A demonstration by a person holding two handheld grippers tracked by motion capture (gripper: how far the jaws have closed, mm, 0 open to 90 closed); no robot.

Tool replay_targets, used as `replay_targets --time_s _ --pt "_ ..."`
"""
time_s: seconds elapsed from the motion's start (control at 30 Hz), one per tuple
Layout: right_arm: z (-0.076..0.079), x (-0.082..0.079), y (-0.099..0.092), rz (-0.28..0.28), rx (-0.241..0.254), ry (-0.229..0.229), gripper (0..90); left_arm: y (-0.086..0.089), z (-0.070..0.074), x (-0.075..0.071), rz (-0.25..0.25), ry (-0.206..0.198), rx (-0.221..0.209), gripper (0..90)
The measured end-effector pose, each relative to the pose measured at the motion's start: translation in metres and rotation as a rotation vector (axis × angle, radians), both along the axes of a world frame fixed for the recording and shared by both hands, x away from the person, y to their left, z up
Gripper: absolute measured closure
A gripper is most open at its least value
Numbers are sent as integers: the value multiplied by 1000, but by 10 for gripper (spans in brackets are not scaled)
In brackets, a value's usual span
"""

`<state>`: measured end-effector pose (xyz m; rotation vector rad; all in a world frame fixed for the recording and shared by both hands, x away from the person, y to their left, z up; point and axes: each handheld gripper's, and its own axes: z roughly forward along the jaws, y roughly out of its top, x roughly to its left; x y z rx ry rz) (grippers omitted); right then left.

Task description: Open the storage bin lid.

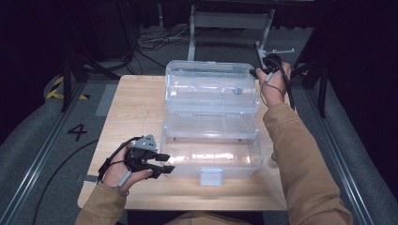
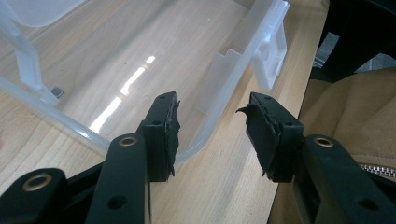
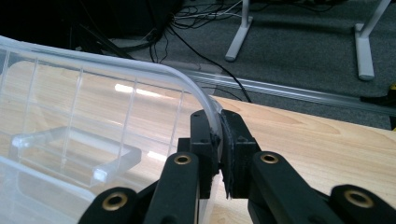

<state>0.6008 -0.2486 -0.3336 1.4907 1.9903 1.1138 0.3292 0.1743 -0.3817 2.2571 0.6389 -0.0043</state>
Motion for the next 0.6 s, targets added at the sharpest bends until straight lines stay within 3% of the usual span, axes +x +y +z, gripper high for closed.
replay_targets --time_s 0.2,0.6 --pt "-9 8 -2 -12 31 49 847 1 -1 1 1 6 2 539" --pt "-19 16 -5 -2 57 90 844 2 -3 1 -2 11 5 536"
